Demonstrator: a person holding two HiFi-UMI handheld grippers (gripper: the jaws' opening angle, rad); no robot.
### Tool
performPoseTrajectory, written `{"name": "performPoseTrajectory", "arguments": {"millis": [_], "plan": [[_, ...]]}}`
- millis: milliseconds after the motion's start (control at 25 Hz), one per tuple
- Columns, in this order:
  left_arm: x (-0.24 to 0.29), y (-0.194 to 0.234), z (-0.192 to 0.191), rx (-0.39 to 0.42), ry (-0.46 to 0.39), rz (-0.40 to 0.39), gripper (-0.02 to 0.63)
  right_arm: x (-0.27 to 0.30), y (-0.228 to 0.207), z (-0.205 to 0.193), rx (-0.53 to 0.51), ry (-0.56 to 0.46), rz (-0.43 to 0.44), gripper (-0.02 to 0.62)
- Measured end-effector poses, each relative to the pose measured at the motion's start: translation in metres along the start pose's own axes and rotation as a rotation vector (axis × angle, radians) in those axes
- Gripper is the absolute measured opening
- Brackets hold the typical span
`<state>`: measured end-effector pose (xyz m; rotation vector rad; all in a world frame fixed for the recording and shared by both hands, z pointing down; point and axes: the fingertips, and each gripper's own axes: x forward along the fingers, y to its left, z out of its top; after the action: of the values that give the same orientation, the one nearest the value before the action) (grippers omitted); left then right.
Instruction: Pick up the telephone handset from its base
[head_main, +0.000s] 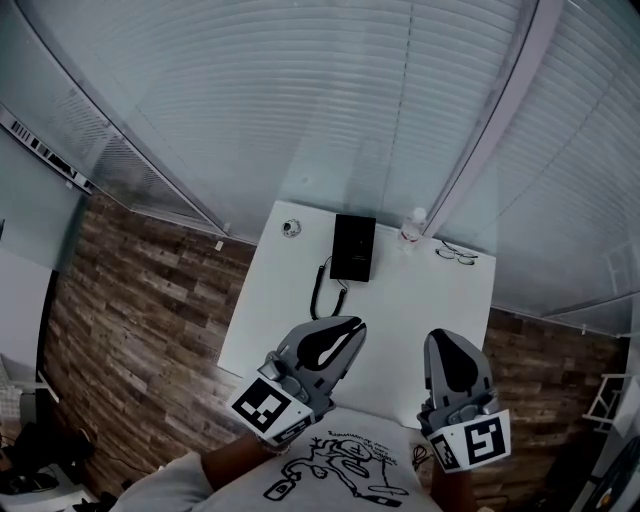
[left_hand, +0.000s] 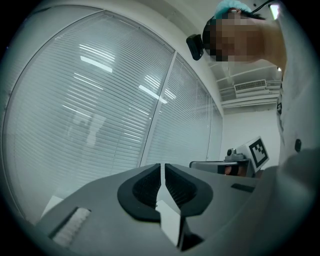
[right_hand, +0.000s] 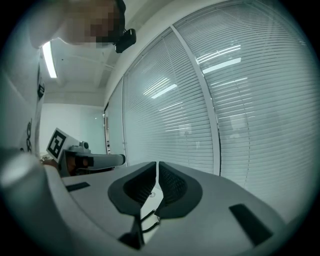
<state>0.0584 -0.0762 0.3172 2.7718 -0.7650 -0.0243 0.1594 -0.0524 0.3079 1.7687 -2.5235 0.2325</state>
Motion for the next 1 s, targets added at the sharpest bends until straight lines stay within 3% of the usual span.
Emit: {"name": "performPoseTrajectory", "arguments": {"millis": [320,640,1000], "plan": [[-0.026,0.031,0.017,0.015,-0.022,-0.008,0.026,0.024,0.036,0.006,-0.017,-0.009,-0.006,0.017],[-0.035,0.035,0.017,0.018,-0.031,-0.022,0.026,0.032,0.047,0.005,-0.040,-0.003,-0.010,0.017],[-0.036,0.033,-0.026,-0.007,0.036,-0.012,0.026,0.033,0.050,-0.046,0.006,0.095,-0.003,0.017]]}}
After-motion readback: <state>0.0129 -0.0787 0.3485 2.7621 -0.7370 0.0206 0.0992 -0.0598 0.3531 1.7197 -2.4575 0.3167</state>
